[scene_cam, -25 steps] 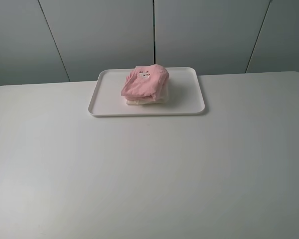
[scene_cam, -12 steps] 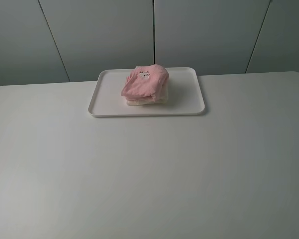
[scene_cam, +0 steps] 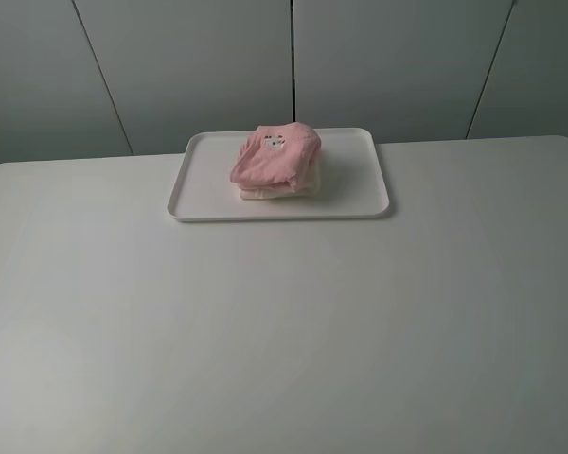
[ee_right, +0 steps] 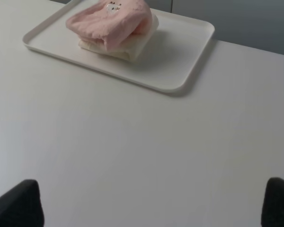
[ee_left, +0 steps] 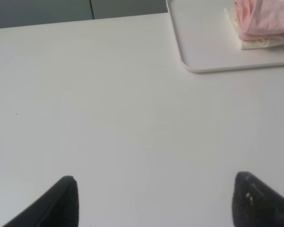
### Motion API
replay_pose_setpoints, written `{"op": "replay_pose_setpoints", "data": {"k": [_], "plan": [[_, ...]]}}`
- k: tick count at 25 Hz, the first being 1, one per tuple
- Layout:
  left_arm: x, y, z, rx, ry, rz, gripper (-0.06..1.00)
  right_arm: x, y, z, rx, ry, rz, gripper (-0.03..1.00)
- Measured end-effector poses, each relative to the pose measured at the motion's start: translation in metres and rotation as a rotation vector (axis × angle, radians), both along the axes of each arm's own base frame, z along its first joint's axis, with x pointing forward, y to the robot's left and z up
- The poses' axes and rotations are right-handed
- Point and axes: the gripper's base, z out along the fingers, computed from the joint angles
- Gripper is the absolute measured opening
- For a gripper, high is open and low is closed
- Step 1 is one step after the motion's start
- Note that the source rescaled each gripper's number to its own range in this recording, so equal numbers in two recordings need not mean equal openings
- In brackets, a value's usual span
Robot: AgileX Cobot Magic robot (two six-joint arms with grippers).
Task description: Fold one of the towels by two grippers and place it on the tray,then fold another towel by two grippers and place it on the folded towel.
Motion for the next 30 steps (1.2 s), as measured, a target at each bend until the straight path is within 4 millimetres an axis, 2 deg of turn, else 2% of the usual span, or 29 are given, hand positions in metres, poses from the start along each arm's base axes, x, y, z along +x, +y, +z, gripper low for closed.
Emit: {"op": "replay_pose_setpoints", "data": {"k": [11,14,21,30], "plan": [[0.0004,0.0,-0.0007,0.0,0.001,0.0,0.85,0.0001,0.0004,0.0002,-0.003,-0.003,-0.014,1.0],[0.0004,0.0,-0.0007,0.0,0.001,0.001,0.85,0.0003,0.001,0.0002,-0.003,-0.003,-0.088,1.0],[0.0009,0.001,-0.0008,0.018,0.002,0.094,0.85,0.0016,0.0035,0.0002,-0.006,-0.003,-0.388,1.0],[0.0009,0.0012,-0.0008,0.021,0.002,0.112,0.85,0.0017,0.0037,0.0002,-0.008,-0.004,-0.419,1.0]]}}
